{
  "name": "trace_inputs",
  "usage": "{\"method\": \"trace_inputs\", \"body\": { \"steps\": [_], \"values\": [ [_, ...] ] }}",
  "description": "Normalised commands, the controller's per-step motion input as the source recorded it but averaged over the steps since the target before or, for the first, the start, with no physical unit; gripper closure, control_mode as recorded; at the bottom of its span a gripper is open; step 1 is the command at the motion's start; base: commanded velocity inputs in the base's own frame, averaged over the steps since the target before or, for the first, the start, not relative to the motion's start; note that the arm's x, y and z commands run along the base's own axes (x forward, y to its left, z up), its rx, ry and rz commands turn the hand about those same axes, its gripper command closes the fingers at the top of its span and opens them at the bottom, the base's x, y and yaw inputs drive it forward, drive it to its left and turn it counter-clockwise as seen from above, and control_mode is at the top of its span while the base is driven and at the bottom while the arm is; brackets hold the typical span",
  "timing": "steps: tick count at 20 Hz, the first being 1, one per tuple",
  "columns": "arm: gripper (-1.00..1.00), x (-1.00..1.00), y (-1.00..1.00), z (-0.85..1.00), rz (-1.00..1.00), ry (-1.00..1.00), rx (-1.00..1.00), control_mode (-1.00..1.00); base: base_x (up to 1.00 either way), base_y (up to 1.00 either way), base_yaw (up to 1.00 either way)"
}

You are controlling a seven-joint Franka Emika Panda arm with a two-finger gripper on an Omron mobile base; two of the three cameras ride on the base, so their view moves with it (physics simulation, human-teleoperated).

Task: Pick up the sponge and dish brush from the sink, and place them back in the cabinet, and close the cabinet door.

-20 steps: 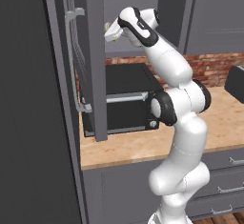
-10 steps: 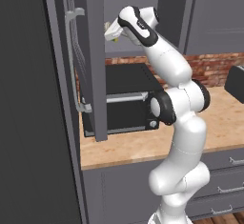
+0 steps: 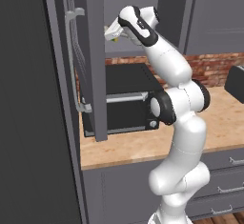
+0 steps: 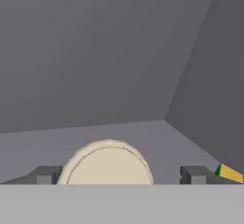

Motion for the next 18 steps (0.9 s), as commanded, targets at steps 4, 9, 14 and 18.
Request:
{"method": "trace_inputs", "body": {
  "steps": [4, 9, 14, 18],
  "values": [
    [-1.0, -0.05, 0.0, 0.01, 0.0, 0.0, 0.0, -1.0, 0.0, 0.0, 0.0],
    [-1.0, -0.1, -0.01, 0.01, 0.0, 0.0, 0.0, -1.0, 0.0, 0.0, 0.0],
    [-1.0, -0.17, -0.01, 0.03, -0.04, 0.0, 0.01, -1.0, 0.0, 0.0, 0.0],
    [-1.0, -0.24, -0.06, 0.01, -0.05, 0.0, 0.02, -1.0, 0.0, 0.0, 0.0]
  ]
}}
